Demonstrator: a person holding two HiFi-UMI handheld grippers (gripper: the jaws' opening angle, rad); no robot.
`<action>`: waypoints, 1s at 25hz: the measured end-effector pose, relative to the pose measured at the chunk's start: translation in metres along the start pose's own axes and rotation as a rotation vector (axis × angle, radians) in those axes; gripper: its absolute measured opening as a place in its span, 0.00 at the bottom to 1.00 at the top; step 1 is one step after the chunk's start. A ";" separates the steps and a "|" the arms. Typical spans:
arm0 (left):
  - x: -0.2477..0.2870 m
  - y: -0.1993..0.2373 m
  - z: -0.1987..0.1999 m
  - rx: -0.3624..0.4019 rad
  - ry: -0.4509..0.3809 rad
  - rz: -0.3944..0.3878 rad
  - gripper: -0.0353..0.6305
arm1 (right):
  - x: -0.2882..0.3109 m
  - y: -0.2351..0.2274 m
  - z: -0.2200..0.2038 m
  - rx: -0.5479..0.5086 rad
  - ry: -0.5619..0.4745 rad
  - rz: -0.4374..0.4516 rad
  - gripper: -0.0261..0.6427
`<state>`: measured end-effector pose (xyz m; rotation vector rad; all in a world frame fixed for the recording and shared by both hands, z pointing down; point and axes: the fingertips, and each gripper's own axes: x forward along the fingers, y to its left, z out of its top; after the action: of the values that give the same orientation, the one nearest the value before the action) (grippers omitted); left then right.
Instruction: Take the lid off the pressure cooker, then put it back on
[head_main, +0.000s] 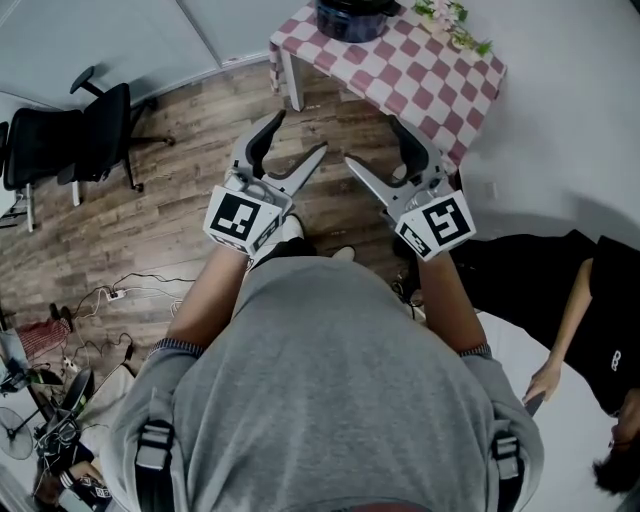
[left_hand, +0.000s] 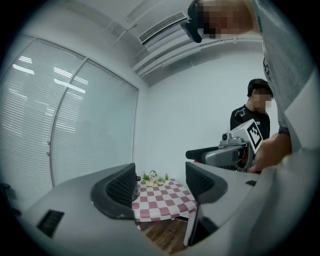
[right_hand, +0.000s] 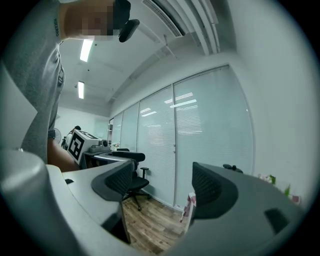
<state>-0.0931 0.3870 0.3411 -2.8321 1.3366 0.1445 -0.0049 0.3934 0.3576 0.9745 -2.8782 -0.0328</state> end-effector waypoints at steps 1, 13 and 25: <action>-0.002 0.002 0.001 -0.001 -0.004 0.000 0.55 | 0.002 0.001 0.001 0.000 -0.001 0.000 0.61; -0.015 0.043 0.000 0.003 0.000 -0.001 0.56 | 0.043 0.011 0.004 -0.004 0.011 0.000 0.64; -0.030 0.103 -0.008 -0.008 0.021 -0.039 0.56 | 0.107 0.023 0.001 0.003 0.033 -0.023 0.64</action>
<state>-0.1905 0.3444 0.3548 -2.8721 1.2865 0.1197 -0.1033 0.3470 0.3671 0.9987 -2.8387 -0.0139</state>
